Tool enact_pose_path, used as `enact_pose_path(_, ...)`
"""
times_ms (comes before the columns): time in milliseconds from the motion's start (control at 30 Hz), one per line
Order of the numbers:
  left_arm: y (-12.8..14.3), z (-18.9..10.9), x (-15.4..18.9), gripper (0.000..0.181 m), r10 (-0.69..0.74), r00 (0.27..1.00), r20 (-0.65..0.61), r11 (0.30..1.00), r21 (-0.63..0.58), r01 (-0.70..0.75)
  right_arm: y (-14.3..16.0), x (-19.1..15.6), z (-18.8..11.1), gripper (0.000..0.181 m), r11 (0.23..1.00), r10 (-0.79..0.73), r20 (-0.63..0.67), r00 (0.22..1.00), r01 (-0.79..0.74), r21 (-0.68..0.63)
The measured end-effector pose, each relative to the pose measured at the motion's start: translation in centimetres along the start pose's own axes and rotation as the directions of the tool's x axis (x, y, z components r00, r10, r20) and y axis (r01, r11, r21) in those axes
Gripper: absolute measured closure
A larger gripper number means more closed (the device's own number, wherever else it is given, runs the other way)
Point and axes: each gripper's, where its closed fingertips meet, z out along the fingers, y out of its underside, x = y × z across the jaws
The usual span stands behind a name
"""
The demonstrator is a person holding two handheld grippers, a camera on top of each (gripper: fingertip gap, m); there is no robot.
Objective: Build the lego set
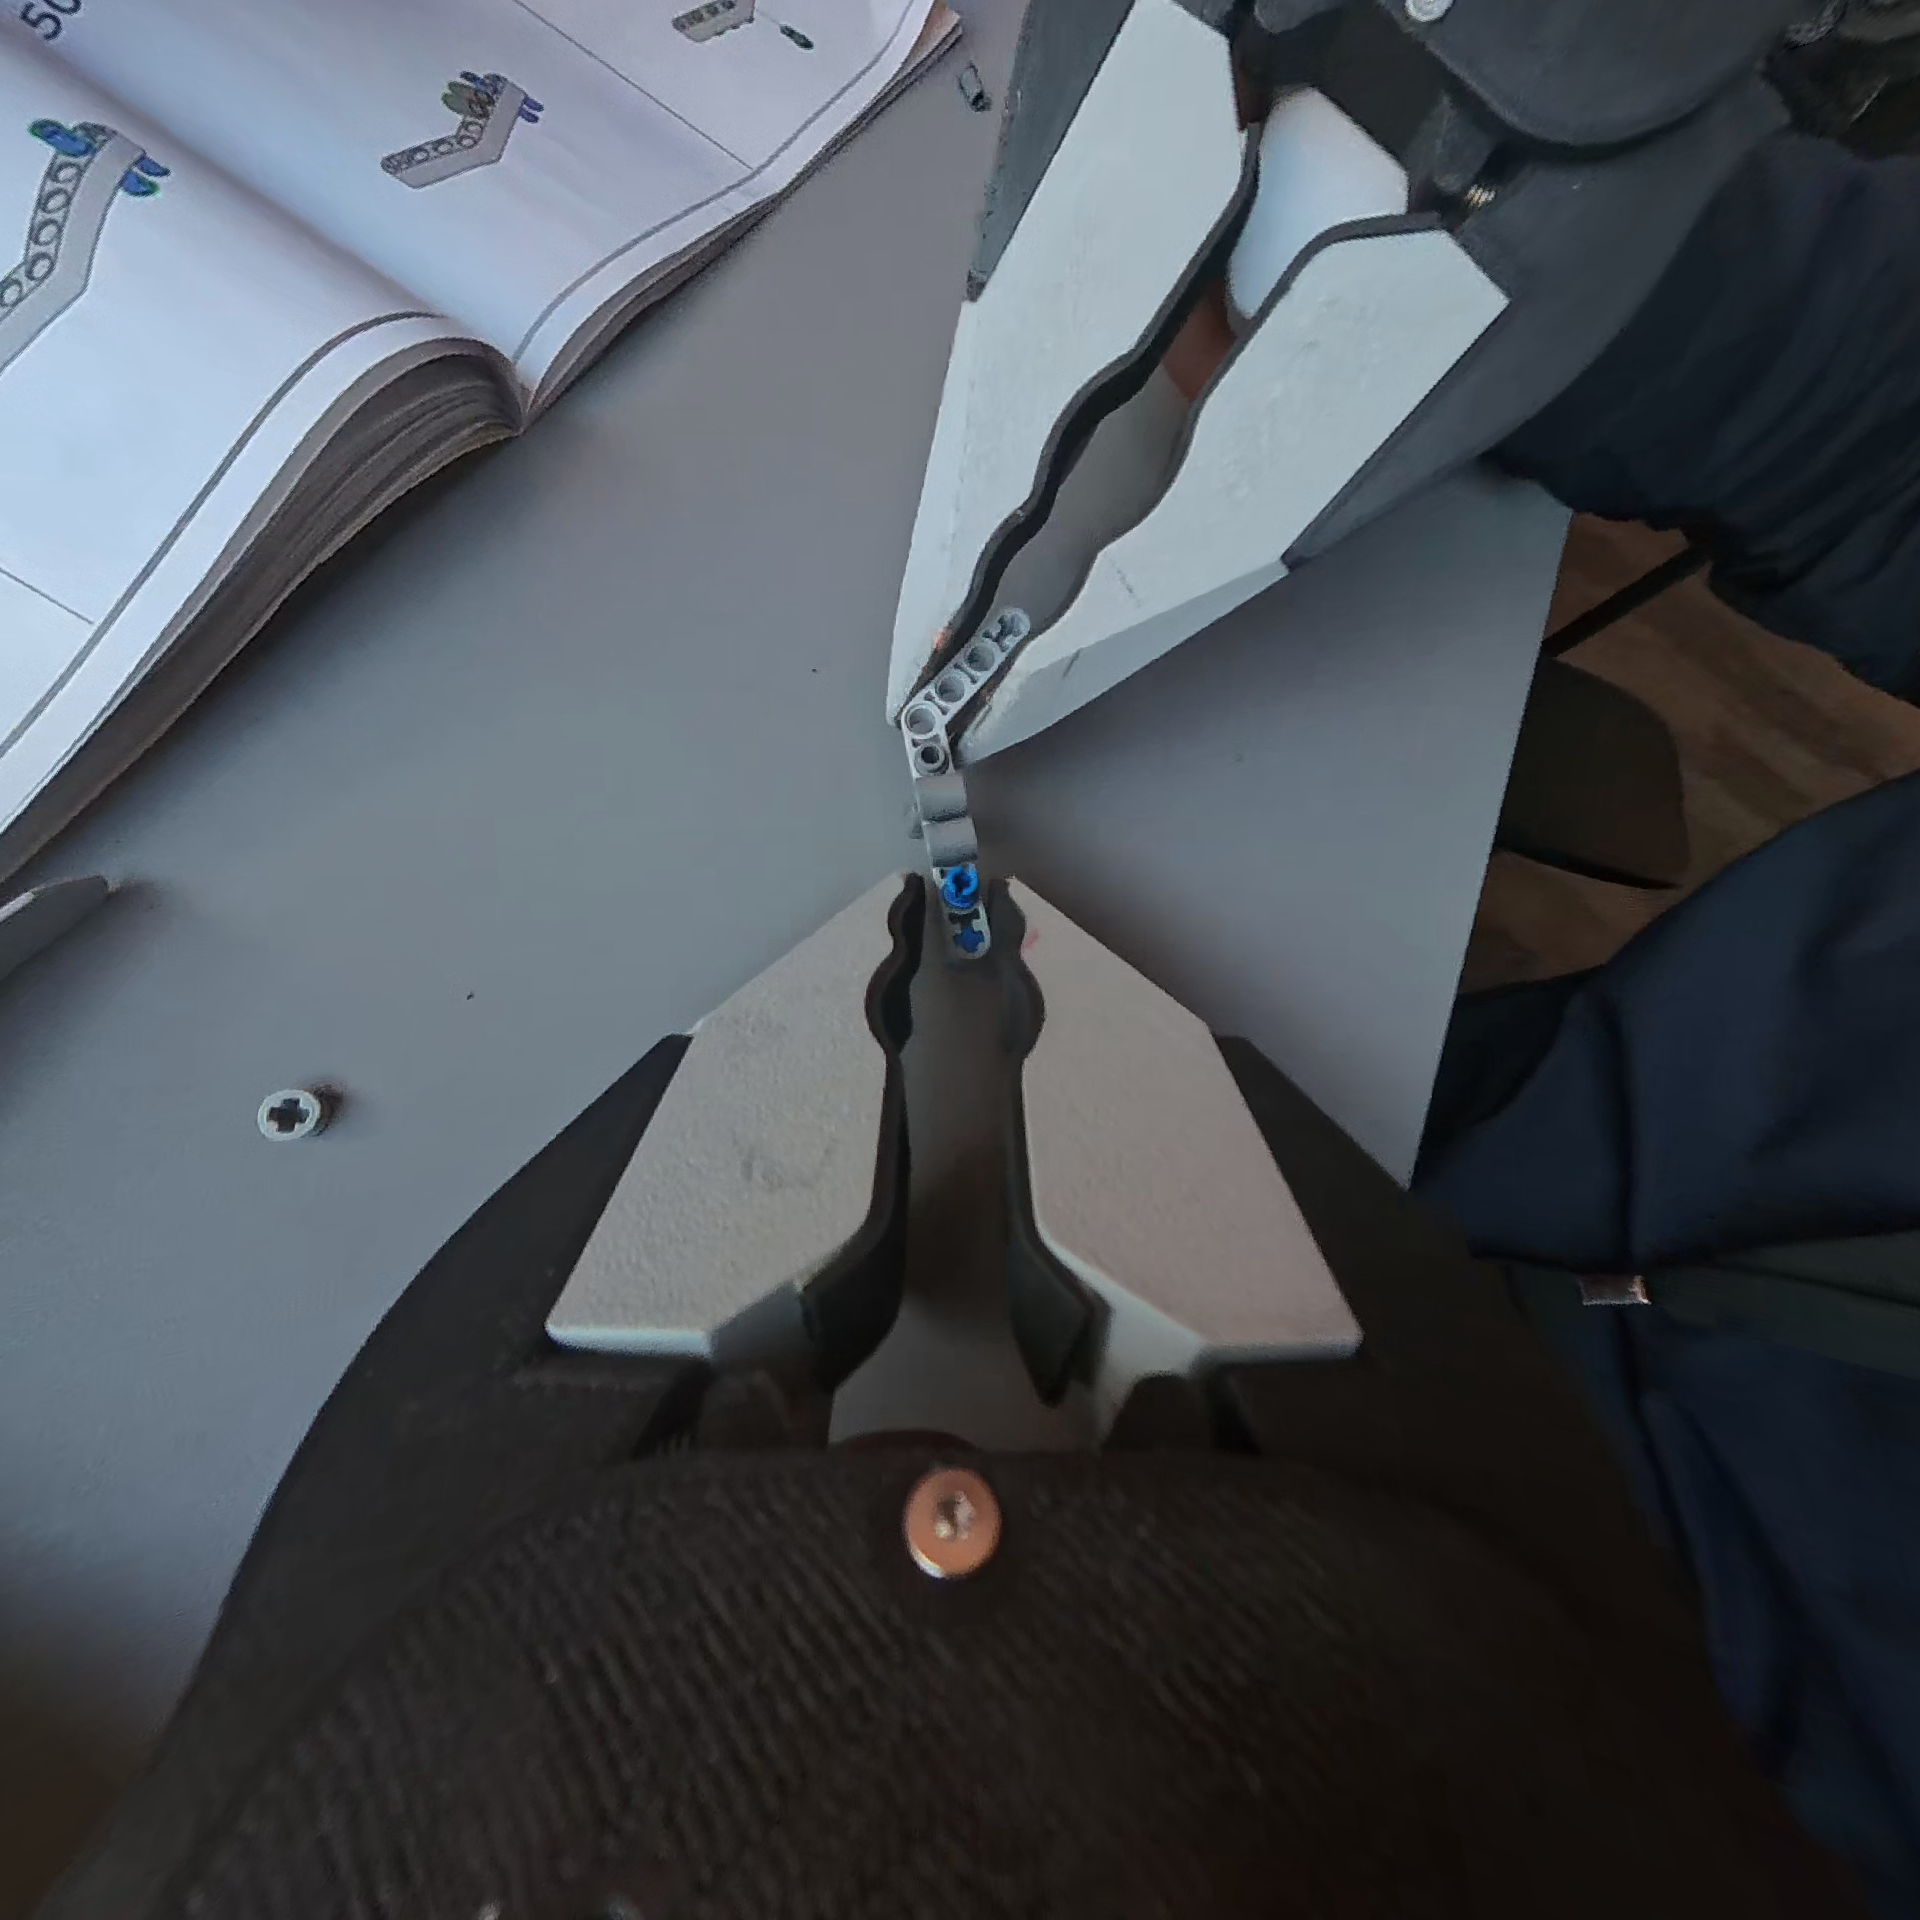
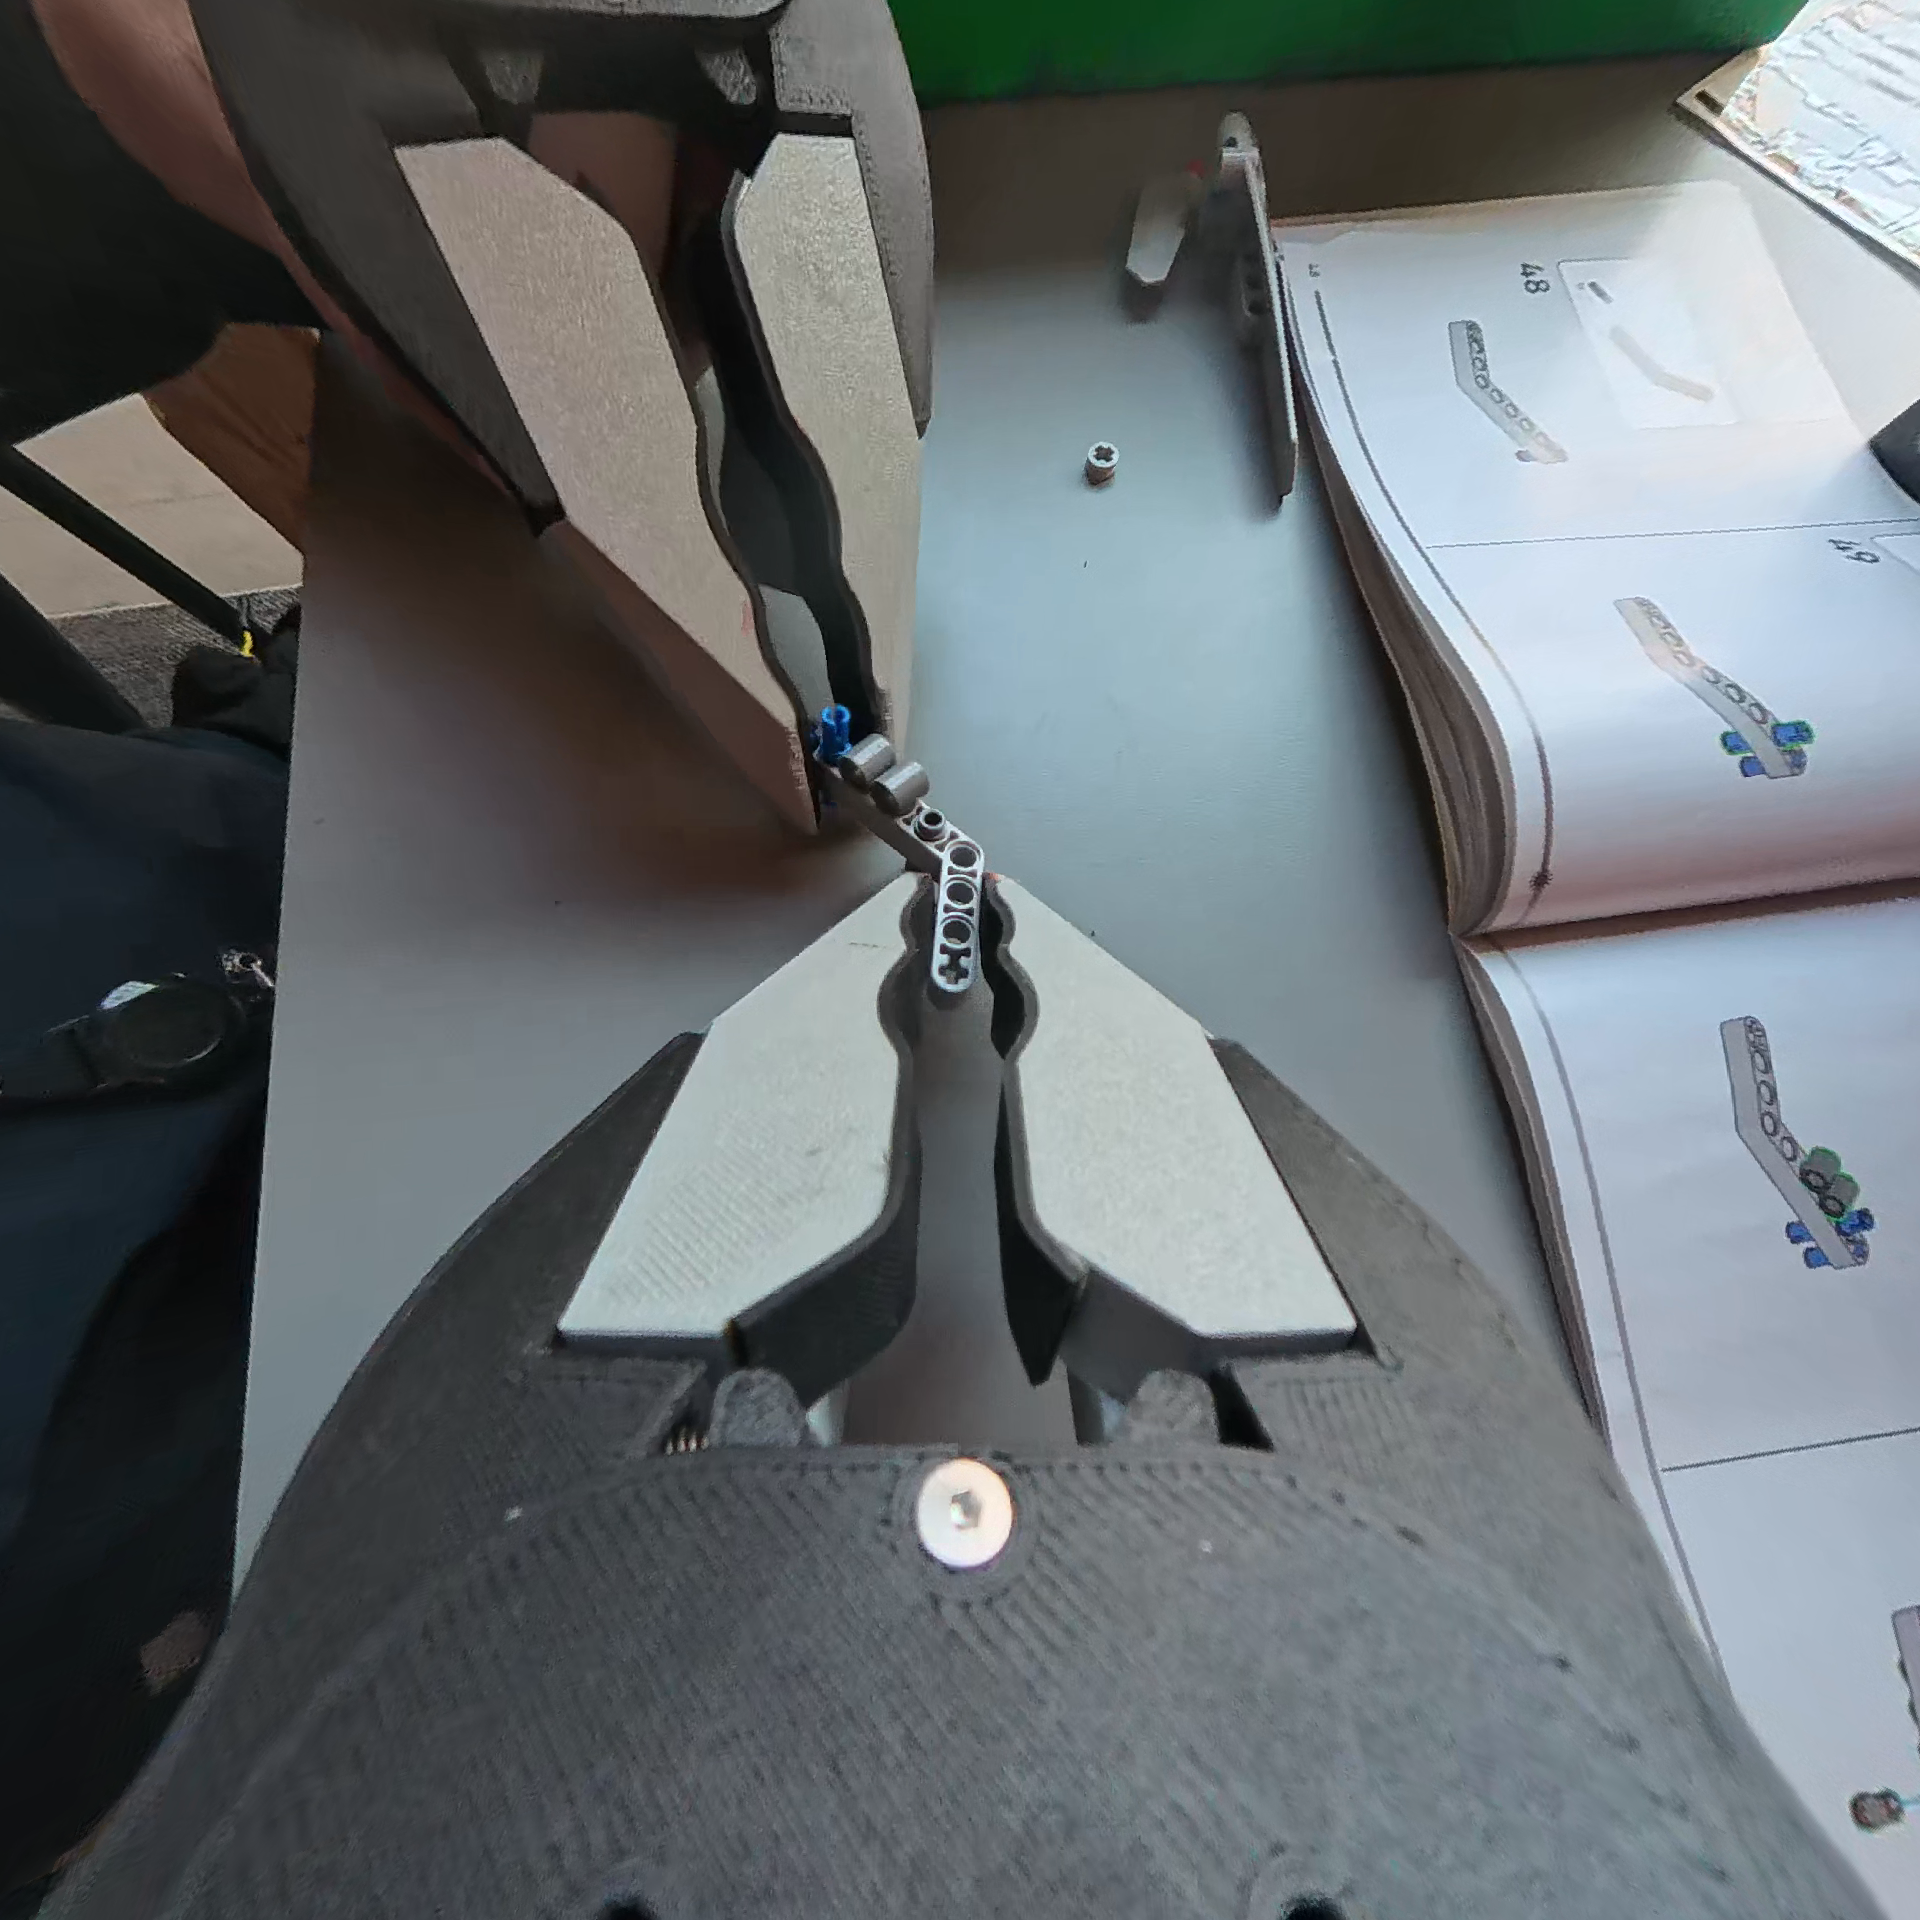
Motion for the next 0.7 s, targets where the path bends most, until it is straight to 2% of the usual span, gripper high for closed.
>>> enact_pose_path(100, -0.1, 0.0, -0.2, 0.165, -0.004, 1.000, 0.018, 1.000, 0.005, 0.003, 0.0, -0.1, 0.0, 0.177, 1.000, 0.006, 0.011, 1.000, -0.006, 0.003)
enact_pose_path(300, -0.7, -0.6, 0.1, 0.167, -0.019, 1.000, 0.010, 0.998, 0.068, 0.018, -0.5, -0.3, -0.2, 0.177, 0.999, 0.039, 0.024, 0.999, -0.039, 0.029)
enact_pose_path(467, -0.7, -0.7, 0.0, 0.158, -0.025, 1.000, 0.019, 0.997, 0.074, 0.023, -0.5, -0.3, -0.2, 0.177, 0.997, 0.064, 0.041, 0.997, -0.065, 0.032)
enact_pose_path(700, -0.9, -1.0, -0.1, 0.157, -0.022, 0.999, 0.041, 0.995, 0.097, 0.018, -0.4, -0.2, -0.2, 0.177, 0.995, 0.096, 0.055, 0.994, -0.098, 0.026)
